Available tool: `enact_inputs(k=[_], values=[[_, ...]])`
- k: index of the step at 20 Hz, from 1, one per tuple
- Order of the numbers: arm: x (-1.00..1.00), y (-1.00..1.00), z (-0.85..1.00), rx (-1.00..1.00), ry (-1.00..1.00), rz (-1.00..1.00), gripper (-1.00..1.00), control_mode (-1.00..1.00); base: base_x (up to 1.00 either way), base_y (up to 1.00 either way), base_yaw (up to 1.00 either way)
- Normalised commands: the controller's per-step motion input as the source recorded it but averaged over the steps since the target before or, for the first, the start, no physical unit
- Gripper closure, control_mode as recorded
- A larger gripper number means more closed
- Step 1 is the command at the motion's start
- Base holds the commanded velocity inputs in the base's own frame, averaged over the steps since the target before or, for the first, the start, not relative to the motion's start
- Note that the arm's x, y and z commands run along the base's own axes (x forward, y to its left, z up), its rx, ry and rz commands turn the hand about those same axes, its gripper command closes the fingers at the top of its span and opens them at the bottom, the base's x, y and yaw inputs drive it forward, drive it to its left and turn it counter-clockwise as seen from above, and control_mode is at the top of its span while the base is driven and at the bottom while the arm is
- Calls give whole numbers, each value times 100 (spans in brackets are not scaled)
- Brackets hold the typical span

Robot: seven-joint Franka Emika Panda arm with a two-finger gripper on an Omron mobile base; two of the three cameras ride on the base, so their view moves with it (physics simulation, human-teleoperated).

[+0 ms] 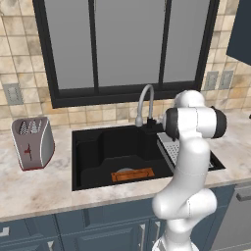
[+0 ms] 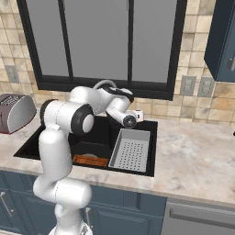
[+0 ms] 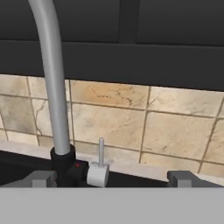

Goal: Turn on the sink faucet with hot water and rinse the cutting board for ten seconds, then turn off the faucet. Push the cutting board to reach the water if necessary.

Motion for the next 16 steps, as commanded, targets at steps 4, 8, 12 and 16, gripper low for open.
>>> enact_inputs(k=[4, 8, 12, 16], values=[[0, -24, -1, 9, -7, 0, -100, -100, 0, 0, 0], [0, -18, 0, 9, -3, 0, -100, -100, 0, 0, 0], [0, -15, 0, 9, -2, -1, -100, -100, 0, 0, 0], [8, -10, -1, 8, 0, 0, -100, -100, 0, 0, 0]])
